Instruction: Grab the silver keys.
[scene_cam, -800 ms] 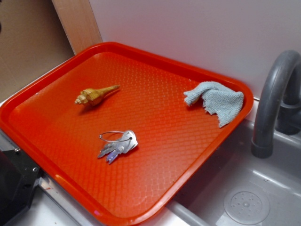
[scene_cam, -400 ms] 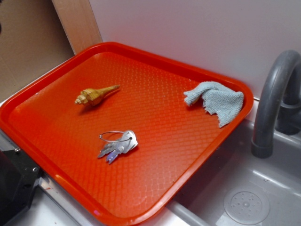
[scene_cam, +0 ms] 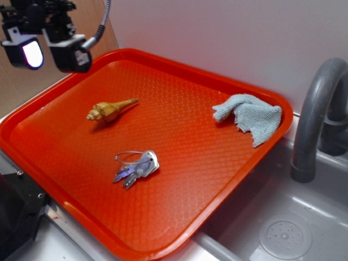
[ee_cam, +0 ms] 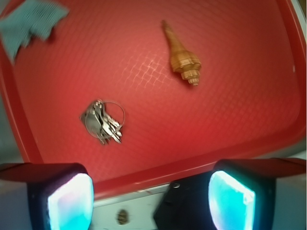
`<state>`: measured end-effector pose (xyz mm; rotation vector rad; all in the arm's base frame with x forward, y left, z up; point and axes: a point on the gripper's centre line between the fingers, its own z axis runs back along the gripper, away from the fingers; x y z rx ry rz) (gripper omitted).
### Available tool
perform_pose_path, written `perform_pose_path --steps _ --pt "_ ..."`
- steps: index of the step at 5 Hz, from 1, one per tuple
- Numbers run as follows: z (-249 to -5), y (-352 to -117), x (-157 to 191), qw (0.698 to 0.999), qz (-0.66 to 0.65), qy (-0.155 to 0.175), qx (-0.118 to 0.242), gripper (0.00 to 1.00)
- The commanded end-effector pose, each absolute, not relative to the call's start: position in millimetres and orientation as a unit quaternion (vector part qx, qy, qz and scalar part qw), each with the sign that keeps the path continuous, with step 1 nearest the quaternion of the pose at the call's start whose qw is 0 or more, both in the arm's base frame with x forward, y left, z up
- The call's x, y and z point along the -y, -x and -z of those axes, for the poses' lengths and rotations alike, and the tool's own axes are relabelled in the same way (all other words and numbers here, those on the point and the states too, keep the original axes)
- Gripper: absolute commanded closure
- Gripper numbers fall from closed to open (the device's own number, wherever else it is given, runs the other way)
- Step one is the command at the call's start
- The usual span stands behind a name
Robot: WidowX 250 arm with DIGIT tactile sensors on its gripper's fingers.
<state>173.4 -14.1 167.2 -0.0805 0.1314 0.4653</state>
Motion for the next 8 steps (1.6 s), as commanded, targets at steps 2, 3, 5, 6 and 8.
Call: perform_pose_path --steps 2,3,5,6,8 --pt "-129 -149 38 0.895 -0.419 0.139 -0.068 0.0" --pt "-99 -162 39 0.889 -0.441 0.117 -0.032 0.0" --pt "-69 -174 48 0.886 -0.452 0.099 -0.02 0.0" --pt "-65 -157 61 0.888 -0.452 0.081 -0.036 0.0" --pt "-63 -136 80 0.891 -0.45 0.054 -0.024 0.22"
